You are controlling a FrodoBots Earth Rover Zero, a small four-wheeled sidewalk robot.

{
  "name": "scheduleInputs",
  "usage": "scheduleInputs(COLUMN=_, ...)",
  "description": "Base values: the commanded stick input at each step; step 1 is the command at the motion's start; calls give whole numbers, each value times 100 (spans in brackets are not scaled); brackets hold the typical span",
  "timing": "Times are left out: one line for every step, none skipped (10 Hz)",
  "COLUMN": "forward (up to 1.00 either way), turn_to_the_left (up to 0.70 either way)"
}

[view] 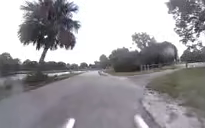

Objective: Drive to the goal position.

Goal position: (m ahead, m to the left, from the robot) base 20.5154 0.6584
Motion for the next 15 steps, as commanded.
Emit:
scheduleInputs(forward=85, turn_to_the_left=0)
scheduleInputs(forward=85, turn_to_the_left=0)
scheduleInputs(forward=85, turn_to_the_left=0)
scheduleInputs(forward=85, turn_to_the_left=0)
scheduleInputs(forward=85, turn_to_the_left=0)
scheduleInputs(forward=85, turn_to_the_left=0)
scheduleInputs(forward=85, turn_to_the_left=0)
scheduleInputs(forward=85, turn_to_the_left=0)
scheduleInputs(forward=85, turn_to_the_left=0)
scheduleInputs(forward=85, turn_to_the_left=0)
scheduleInputs(forward=85, turn_to_the_left=0)
scheduleInputs(forward=85, turn_to_the_left=0)
scheduleInputs(forward=85, turn_to_the_left=0)
scheduleInputs(forward=85, turn_to_the_left=0)
scheduleInputs(forward=85, turn_to_the_left=0)
